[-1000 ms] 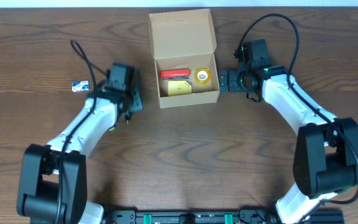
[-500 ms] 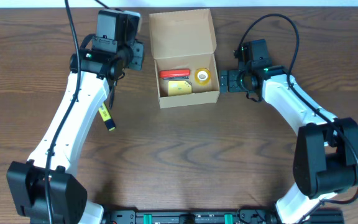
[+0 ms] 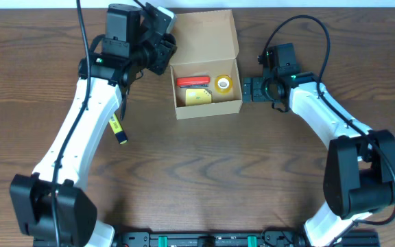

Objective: Pack container

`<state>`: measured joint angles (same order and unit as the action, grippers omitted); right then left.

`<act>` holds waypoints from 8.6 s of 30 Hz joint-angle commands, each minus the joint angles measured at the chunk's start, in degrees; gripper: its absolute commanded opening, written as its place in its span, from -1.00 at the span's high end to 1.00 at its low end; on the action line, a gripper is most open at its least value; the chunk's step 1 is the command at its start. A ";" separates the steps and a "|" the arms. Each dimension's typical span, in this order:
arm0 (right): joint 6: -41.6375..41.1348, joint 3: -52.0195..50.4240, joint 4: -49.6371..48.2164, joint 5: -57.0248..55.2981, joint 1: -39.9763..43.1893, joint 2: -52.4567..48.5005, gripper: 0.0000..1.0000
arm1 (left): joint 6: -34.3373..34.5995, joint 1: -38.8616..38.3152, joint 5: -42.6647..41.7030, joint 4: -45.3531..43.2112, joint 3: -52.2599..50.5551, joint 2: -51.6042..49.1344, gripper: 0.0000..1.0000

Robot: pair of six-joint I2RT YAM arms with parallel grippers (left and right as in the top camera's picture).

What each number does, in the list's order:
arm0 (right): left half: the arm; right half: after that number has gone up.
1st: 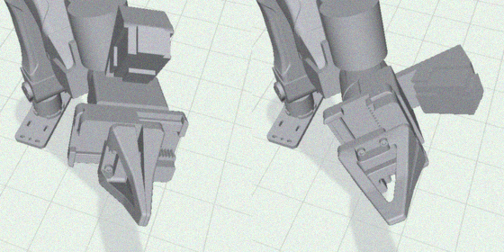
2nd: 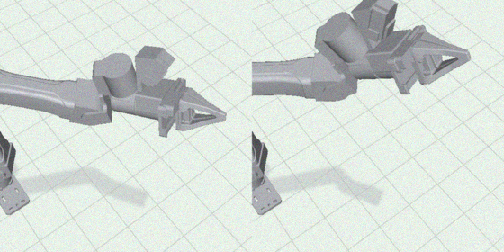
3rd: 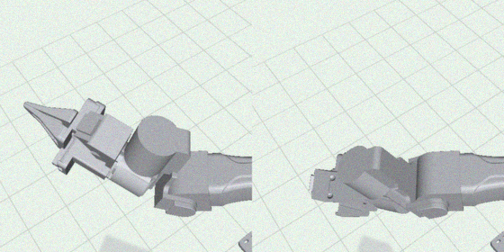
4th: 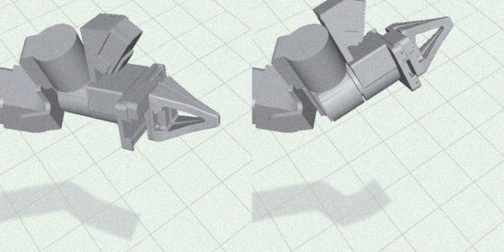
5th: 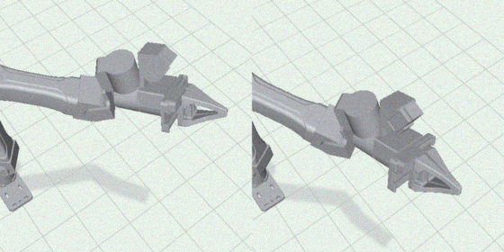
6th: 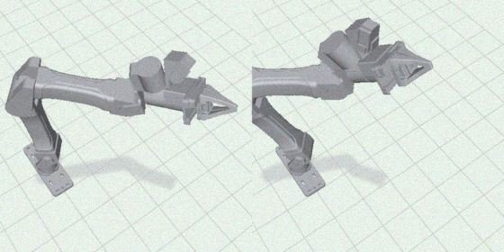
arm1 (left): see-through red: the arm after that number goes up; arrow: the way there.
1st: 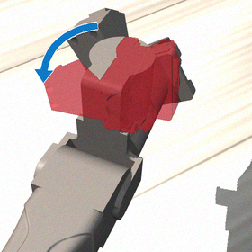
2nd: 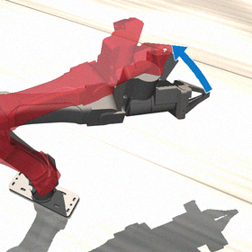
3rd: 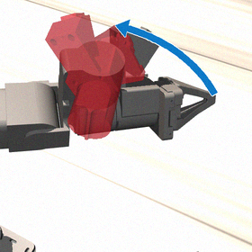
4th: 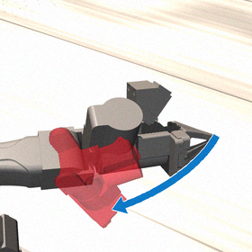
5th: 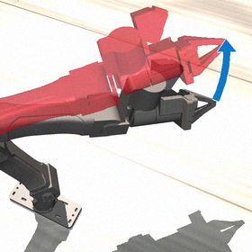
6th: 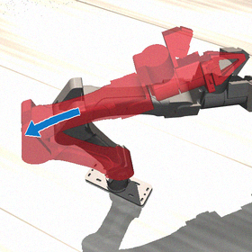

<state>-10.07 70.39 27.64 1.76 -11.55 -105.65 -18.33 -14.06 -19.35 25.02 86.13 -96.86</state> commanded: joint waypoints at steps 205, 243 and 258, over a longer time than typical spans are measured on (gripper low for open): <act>-0.59 0.04 0.04 0.20 0.28 -0.02 -0.98 | 106.92 22.03 30.84 32.00 10.99 -15.69 -0.03; -0.59 0.04 0.04 0.20 0.28 -0.02 -0.99 | 107.03 27.65 15.54 17.94 5.11 -25.73 -0.26; -0.59 0.04 0.04 0.20 0.28 -0.02 -0.99 | 107.06 27.69 13.99 17.77 5.11 -28.20 -0.39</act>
<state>-10.07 70.39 27.64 1.76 -11.55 -105.65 89.52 13.15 -5.85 42.72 91.50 -124.14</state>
